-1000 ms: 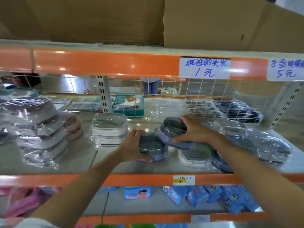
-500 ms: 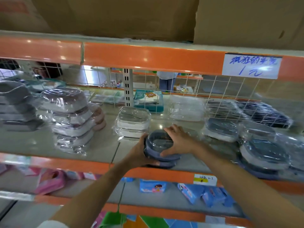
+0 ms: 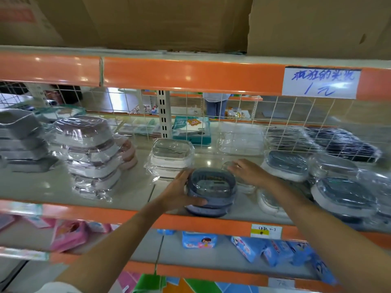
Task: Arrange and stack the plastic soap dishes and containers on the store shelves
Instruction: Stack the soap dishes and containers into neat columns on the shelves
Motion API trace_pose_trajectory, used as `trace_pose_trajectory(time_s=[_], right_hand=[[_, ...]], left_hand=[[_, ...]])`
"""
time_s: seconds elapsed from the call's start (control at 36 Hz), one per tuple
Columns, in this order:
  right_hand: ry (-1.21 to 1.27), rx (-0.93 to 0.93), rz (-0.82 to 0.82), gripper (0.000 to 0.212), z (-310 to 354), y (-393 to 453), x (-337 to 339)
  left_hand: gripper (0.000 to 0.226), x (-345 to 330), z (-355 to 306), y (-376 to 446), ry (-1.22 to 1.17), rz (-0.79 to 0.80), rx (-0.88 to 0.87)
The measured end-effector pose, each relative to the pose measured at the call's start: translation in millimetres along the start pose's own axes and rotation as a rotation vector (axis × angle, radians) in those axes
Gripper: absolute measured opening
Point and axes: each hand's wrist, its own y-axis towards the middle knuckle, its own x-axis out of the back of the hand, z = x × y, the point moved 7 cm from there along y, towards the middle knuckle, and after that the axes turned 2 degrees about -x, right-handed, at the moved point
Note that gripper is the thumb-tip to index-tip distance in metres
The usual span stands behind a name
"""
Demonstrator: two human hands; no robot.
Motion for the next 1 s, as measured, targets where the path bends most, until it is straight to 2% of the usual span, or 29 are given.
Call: trace_pose_trajectory(time_s=[0.11,0.22,0.31,0.42,0.56,0.61,0.69,0.83,0.89,1.0], right_hand=[[-0.220,-0.036,0.008,0.053,-21.6,8.7,2.4],[-0.490,-0.080,0.076,0.078,-36.7,15.3,-7.4],[-0.529,-0.136,0.075,0.096,-47.0,20.4,-11.2],[-0.561,-0.132,0.047,0.092,-49.2,22.4,-9.6],[-0.406,-0.129,-0.060,0.095,-45.8,25.7,-3.1],[-0.238,-0.135,-0.135,0.098,-38.7,25.3,5.4],[0.057,-0.185,-0.232,0.091,-28.8,26.5,21.6],[0.302,-0.095,-0.168,0.099,11.9,33.1,30.6],[0.365,0.008,-0.136,0.089,40.9,33.1,31.5],[0.283,0.116,-0.091,0.088,89.4,41.6,20.0]], left_hand=[[0.103,0.5,0.2,2.9,0.064,0.027,0.020],[0.098,1.4,-4.1,5.0,0.147,0.046,0.016],[0.097,3.2,-9.3,4.2,0.189,0.049,0.021],[0.095,5.5,-17.2,2.0,0.217,0.051,0.024],[0.096,11.6,-19.4,-0.2,0.221,0.005,-0.013],[0.101,17.6,-16.7,-1.7,0.228,-0.034,-0.027],[0.100,28.0,-19.8,-6.4,0.231,-0.099,-0.086],[0.058,57.4,-30.9,-12.4,0.336,-0.313,-0.144],[0.040,69.1,-32.8,-12.9,0.405,-0.377,-0.161],[0.031,90.0,-34.7,-18.1,0.450,-0.415,-0.157]])
